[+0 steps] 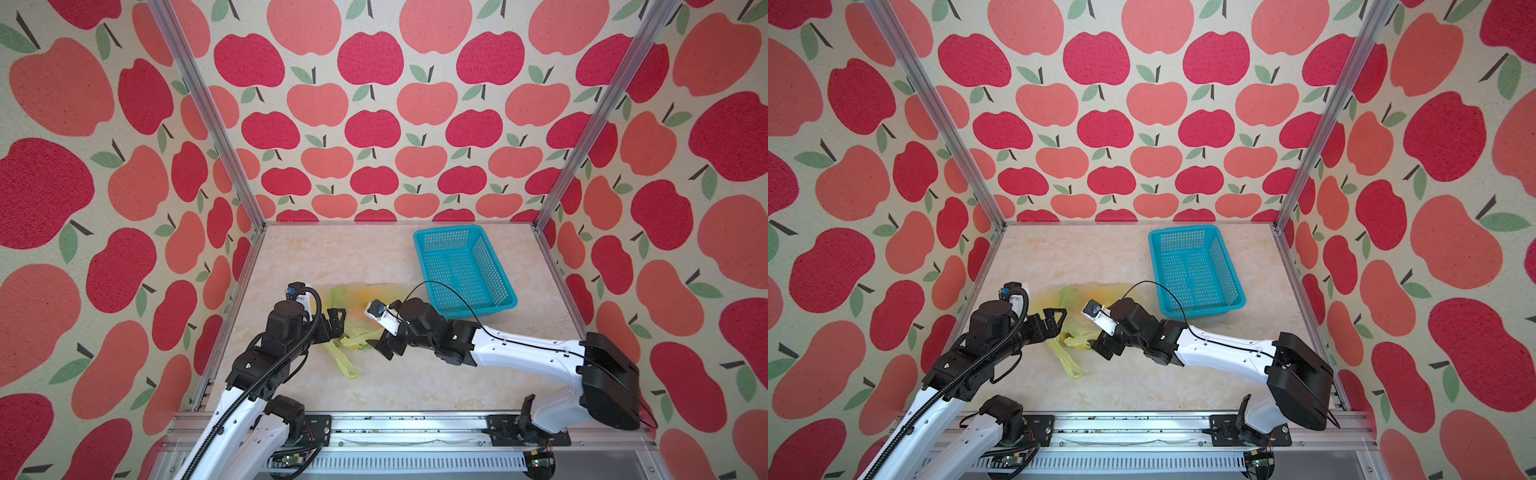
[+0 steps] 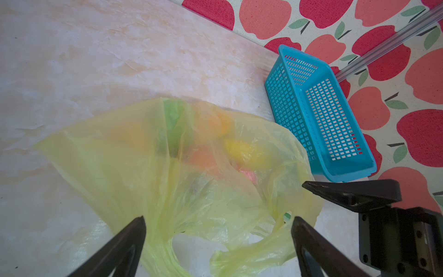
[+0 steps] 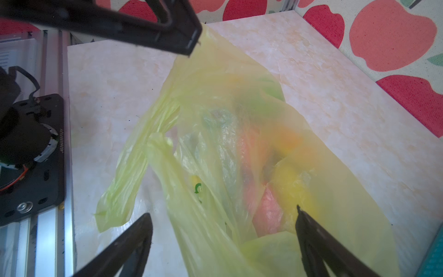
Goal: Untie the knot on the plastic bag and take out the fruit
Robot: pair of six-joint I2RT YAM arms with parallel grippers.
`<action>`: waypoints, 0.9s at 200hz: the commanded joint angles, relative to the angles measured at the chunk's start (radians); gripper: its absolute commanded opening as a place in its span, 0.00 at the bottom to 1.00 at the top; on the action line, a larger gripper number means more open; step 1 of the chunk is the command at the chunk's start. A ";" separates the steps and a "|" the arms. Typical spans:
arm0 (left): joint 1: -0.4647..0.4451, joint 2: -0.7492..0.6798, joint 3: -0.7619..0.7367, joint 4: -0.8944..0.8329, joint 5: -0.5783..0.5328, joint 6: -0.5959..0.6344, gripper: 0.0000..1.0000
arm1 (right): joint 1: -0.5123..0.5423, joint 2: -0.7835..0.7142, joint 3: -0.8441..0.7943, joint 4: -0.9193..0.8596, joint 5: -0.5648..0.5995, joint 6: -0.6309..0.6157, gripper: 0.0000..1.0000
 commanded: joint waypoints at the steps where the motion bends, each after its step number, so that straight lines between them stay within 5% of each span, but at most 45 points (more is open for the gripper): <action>1: -0.015 -0.005 0.052 -0.054 0.017 0.030 0.96 | 0.037 -0.035 -0.051 0.031 -0.021 -0.064 0.96; 71: -0.034 -0.002 0.072 -0.088 0.005 0.040 0.97 | 0.037 0.090 0.017 0.022 0.203 -0.084 0.94; 91: -0.034 0.004 0.064 -0.079 -0.004 0.040 0.97 | 0.037 0.124 0.047 0.031 0.233 -0.078 0.75; 114: -0.036 0.022 0.061 -0.068 0.002 0.044 0.97 | 0.021 0.135 0.055 0.057 0.304 -0.044 0.22; 121: -0.037 0.028 0.061 -0.066 0.005 0.047 0.97 | 0.017 0.128 0.051 0.063 0.315 -0.023 0.13; 143: -0.041 0.047 0.059 -0.059 0.009 0.052 0.96 | -0.064 0.065 0.011 0.092 0.289 0.054 0.00; 180: -0.079 0.029 0.047 -0.015 -0.010 0.065 0.92 | -0.217 -0.049 -0.093 0.157 0.163 0.212 0.00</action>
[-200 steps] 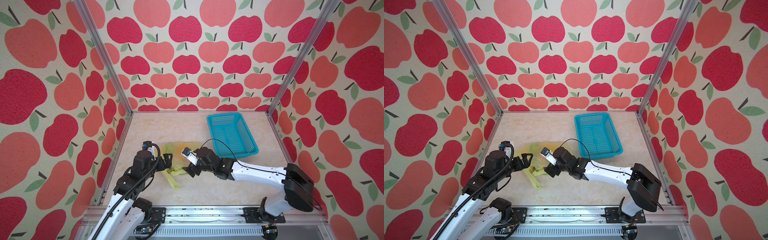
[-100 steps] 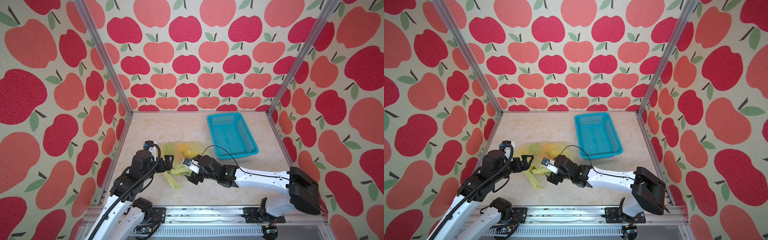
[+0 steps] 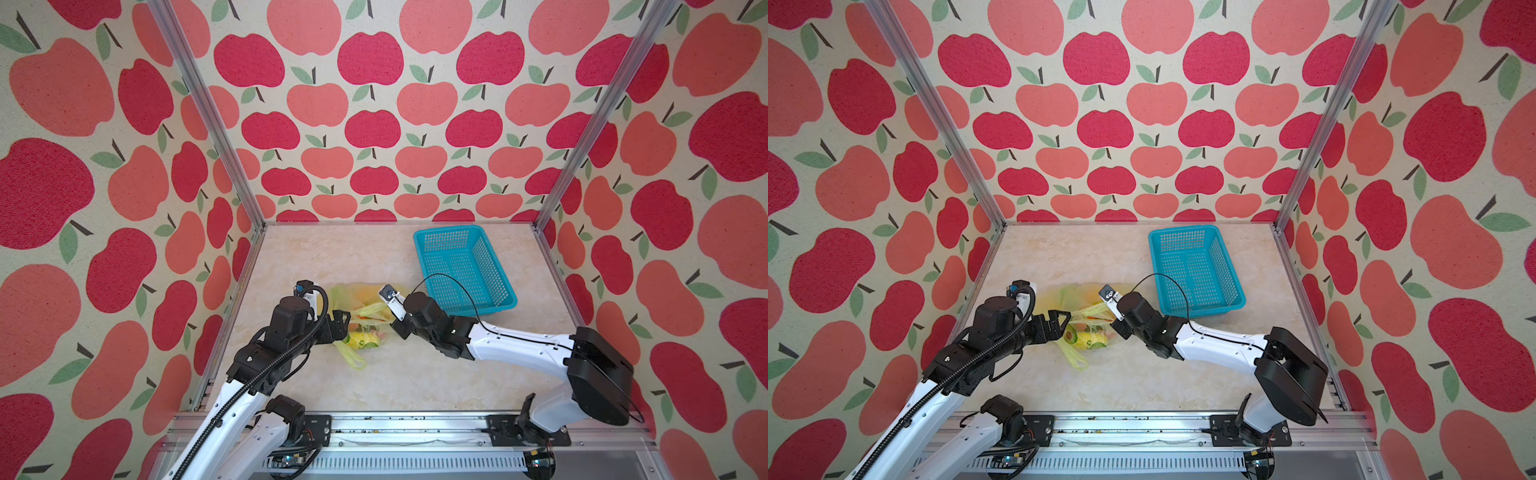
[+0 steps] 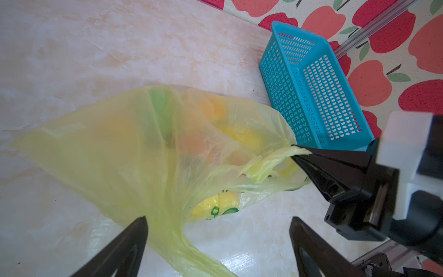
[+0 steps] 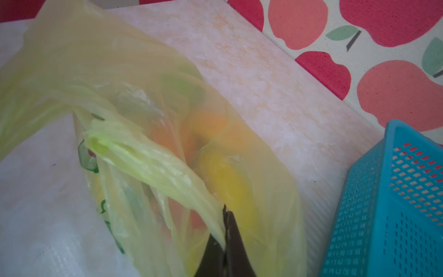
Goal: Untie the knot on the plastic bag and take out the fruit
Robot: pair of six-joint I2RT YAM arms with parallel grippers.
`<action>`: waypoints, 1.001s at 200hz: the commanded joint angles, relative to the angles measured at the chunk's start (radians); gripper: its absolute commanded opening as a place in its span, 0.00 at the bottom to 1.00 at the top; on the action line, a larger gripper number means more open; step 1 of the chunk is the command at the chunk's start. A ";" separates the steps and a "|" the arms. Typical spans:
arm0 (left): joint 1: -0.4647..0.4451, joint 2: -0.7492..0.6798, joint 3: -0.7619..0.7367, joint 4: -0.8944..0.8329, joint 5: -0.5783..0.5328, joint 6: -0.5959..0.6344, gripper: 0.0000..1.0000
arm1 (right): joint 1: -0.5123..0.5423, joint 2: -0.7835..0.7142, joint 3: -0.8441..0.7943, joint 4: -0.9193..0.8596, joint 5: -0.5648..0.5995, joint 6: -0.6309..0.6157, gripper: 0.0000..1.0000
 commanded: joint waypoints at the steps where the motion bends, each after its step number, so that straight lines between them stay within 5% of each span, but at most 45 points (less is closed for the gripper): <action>1: -0.027 -0.030 -0.006 0.041 -0.018 0.024 0.92 | -0.080 -0.077 -0.057 0.060 -0.074 0.145 0.00; 103: -0.237 -0.113 -0.060 0.194 -0.118 0.121 0.94 | -0.251 -0.076 0.005 0.025 -0.204 0.349 0.00; 169: -0.715 -0.002 -0.019 0.265 -0.554 0.323 0.99 | -0.293 -0.006 0.118 -0.058 -0.216 0.389 0.00; 200: -0.758 0.120 0.001 0.270 -0.723 0.340 0.99 | -0.314 0.031 0.139 -0.061 -0.251 0.413 0.00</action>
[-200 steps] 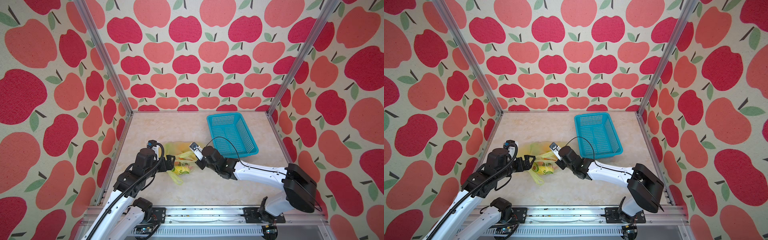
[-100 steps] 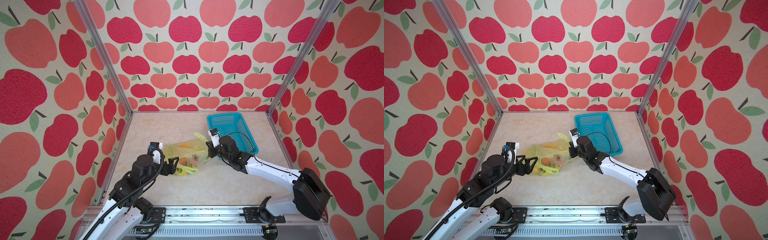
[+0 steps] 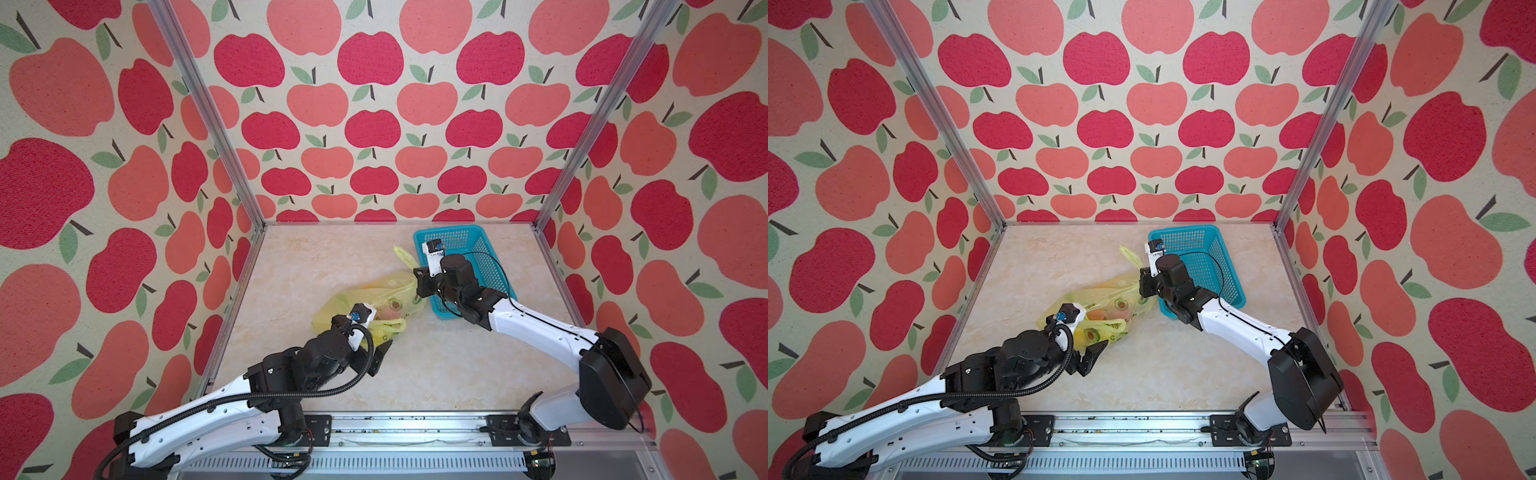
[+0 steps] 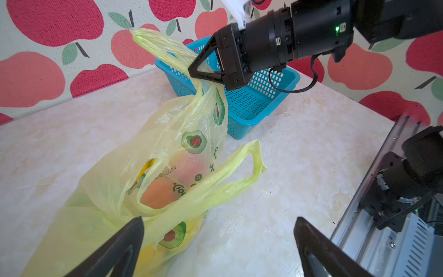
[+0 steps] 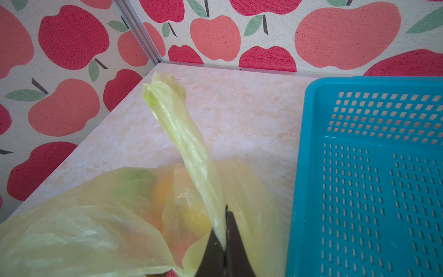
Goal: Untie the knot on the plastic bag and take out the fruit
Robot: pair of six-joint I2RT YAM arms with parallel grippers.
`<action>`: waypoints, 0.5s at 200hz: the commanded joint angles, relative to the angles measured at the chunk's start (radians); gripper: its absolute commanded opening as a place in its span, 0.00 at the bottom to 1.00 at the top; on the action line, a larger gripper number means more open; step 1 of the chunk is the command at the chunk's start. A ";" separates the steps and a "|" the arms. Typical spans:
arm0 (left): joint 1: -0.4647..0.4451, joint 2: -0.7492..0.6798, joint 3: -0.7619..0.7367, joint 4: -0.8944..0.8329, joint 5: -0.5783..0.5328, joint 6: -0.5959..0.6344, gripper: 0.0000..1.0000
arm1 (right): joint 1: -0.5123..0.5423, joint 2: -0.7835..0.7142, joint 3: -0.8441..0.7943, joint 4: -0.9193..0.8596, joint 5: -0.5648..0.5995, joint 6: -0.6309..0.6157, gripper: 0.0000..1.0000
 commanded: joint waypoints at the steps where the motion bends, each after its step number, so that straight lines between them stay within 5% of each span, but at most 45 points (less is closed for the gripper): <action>1: -0.016 0.070 0.039 0.023 -0.220 0.056 0.99 | -0.016 0.027 0.035 -0.032 -0.033 0.038 0.00; 44: 0.008 0.173 0.057 -0.008 -0.385 0.023 0.99 | -0.027 0.038 0.028 -0.015 -0.059 0.047 0.00; 72: 0.052 0.229 0.066 -0.011 -0.293 0.028 0.99 | -0.027 0.035 0.024 -0.006 -0.063 0.048 0.00; 100: -0.009 0.260 0.060 0.080 -0.225 0.099 0.99 | -0.027 0.036 0.029 -0.011 -0.063 0.045 0.00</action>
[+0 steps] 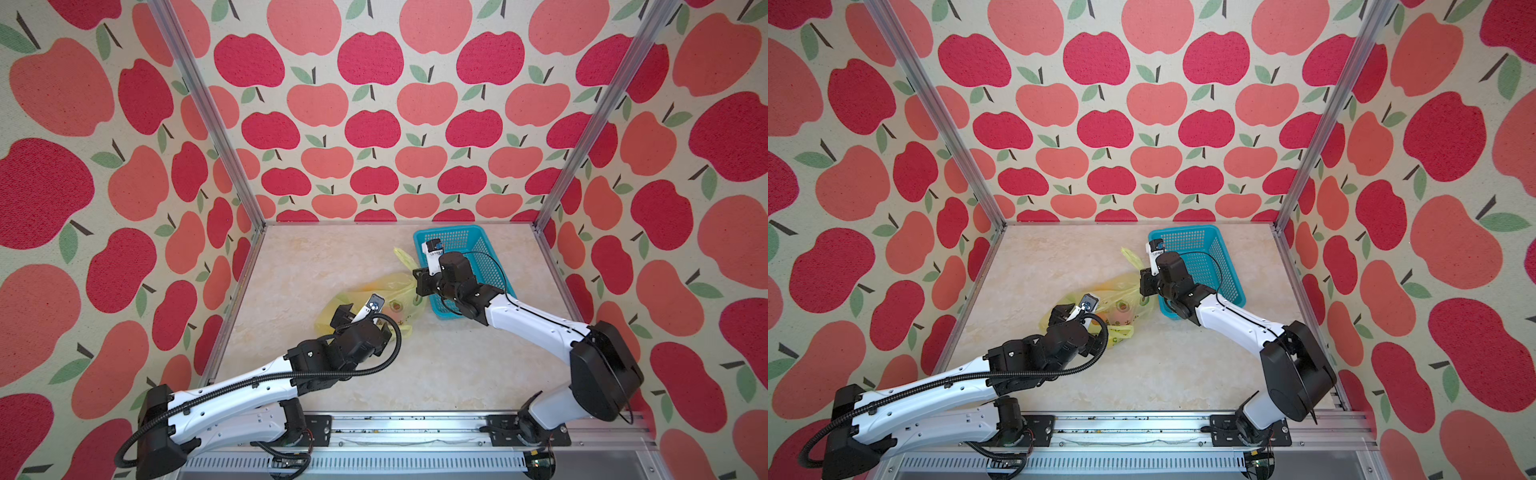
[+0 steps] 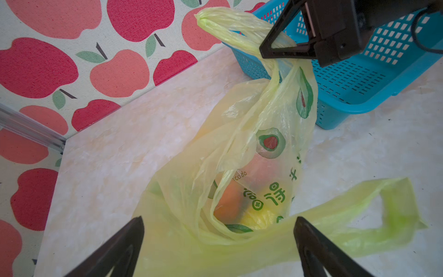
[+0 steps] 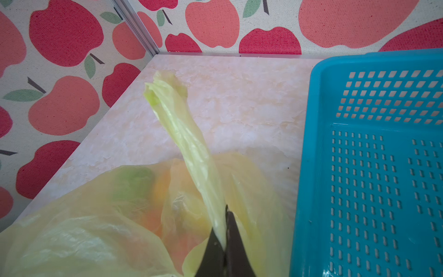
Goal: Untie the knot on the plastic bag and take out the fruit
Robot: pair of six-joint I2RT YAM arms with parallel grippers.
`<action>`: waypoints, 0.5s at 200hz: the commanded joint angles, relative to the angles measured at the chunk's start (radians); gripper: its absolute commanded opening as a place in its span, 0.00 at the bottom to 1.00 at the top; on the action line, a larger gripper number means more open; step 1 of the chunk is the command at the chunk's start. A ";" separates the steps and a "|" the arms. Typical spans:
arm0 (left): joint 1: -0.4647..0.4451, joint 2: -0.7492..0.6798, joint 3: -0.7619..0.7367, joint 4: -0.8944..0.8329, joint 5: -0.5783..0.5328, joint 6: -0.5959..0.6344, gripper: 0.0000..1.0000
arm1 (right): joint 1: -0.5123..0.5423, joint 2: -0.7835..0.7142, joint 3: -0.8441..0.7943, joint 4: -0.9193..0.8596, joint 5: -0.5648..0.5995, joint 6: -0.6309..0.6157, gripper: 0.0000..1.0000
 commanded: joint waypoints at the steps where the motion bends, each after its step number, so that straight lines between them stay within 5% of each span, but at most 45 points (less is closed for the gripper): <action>1: -0.049 0.016 0.019 0.073 0.040 0.062 0.99 | -0.007 0.001 0.018 0.001 -0.012 0.015 0.00; 100: -0.107 0.109 -0.090 0.306 0.027 0.224 0.99 | -0.011 0.007 0.035 -0.002 -0.017 0.004 0.00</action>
